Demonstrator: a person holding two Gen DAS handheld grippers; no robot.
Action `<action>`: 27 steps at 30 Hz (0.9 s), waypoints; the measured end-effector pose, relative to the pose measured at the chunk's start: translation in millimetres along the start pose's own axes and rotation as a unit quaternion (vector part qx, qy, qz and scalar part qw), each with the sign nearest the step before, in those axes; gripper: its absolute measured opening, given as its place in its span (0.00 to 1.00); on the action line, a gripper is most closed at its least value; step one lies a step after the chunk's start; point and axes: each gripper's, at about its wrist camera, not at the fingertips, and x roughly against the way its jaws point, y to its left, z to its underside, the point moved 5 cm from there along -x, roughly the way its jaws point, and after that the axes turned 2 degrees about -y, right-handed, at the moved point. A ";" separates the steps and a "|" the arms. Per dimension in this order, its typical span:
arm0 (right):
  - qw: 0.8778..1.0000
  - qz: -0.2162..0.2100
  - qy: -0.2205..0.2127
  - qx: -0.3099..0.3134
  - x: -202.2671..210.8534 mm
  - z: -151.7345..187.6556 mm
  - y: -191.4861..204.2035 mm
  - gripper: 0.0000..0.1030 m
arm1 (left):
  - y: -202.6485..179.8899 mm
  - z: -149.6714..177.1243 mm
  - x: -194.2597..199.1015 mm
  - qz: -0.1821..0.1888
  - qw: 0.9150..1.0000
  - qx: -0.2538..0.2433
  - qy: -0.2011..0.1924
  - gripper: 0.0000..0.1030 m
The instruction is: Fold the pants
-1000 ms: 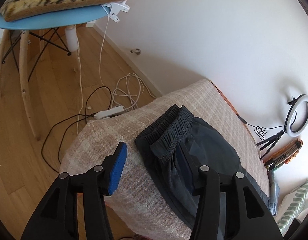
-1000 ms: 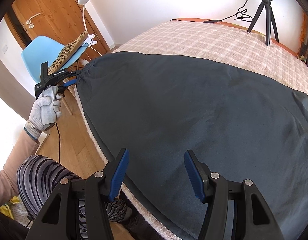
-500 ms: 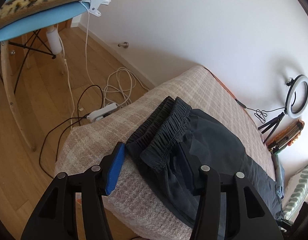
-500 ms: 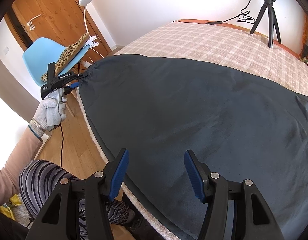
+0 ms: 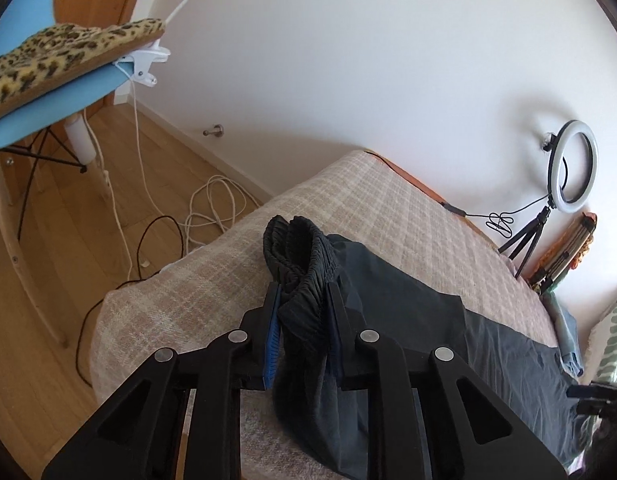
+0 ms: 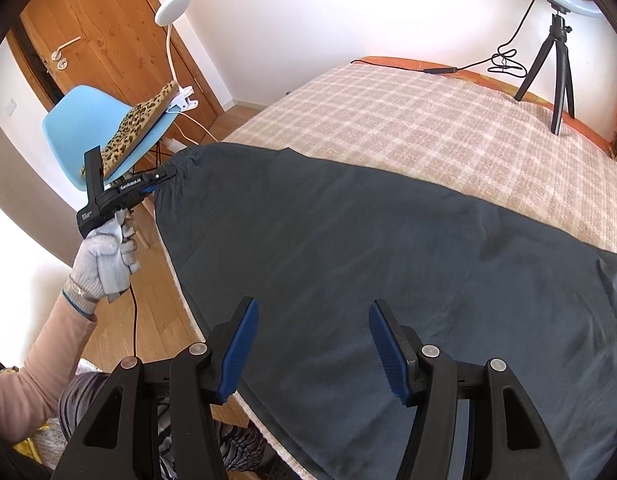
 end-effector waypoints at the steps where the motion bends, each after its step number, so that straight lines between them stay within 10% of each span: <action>1: 1.000 -0.004 0.000 0.006 -2.9 -11.9 4.2 0.59 | -10.2 0.6 3.3 0.000 1.000 -0.021 -0.007 0.18; 15: 0.987 -0.145 0.068 0.013 -105.3 -134.2 94.5 0.73 | -134.9 70.8 9.0 0.024 0.962 -0.269 -0.028 0.18; 20: 0.985 -0.119 0.117 0.043 -144.8 -129.0 110.9 0.73 | -153.2 88.5 3.5 0.022 0.948 -0.316 -0.030 0.18; 27: 0.981 -0.070 0.147 0.110 -165.6 -119.7 118.8 0.73 | -156.0 86.3 -0.8 0.026 0.951 -0.307 -0.034 0.18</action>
